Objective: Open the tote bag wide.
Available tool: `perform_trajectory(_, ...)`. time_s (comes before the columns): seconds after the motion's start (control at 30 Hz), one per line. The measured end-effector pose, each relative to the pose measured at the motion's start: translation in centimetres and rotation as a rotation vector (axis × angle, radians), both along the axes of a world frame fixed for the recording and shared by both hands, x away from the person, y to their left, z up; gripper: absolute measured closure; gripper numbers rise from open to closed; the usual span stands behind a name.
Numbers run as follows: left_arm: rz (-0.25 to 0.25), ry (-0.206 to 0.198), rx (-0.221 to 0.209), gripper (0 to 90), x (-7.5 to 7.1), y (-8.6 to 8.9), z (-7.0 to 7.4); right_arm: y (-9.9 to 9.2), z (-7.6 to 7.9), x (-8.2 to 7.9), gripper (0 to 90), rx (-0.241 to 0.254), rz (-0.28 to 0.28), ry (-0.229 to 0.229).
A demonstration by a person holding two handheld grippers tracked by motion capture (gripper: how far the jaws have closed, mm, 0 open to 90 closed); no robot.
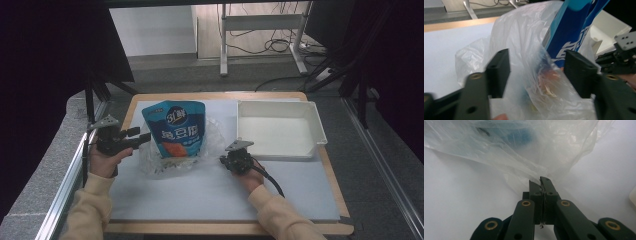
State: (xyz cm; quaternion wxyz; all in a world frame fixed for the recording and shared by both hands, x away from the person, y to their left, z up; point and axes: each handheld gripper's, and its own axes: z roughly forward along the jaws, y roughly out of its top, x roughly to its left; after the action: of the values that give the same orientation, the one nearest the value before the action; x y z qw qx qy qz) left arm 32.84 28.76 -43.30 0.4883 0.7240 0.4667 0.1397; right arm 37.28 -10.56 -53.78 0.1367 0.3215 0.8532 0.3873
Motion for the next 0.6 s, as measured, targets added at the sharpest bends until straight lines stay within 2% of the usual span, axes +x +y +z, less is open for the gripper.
perform_trajectory(0.17, -0.006, 0.014, 0.046, 73.2, 0.1, -0.3, -0.6, 0.0, 0.0, 0.0, 87.8, 0.005, -0.002, 0.005)
perform_trajectory(0.27, 0.005, 0.019, 0.051, 85.1, 0.1, -0.3, -0.9, 0.0, 0.0, 0.0, 87.8, 0.005, -0.002, 0.004)
perform_trajectory(0.37, 0.017, 0.019, 0.048, 89.5, 0.1, -0.2, -1.0, 0.0, 0.0, 0.0, 87.8, 0.006, -0.001, 0.004)
perform_trajectory(0.6, 0.052, 0.022, 0.031, 90.0, 0.2, 0.6, -1.7, 0.0, 0.0, 0.0, 87.8, 0.006, -0.003, 0.007)
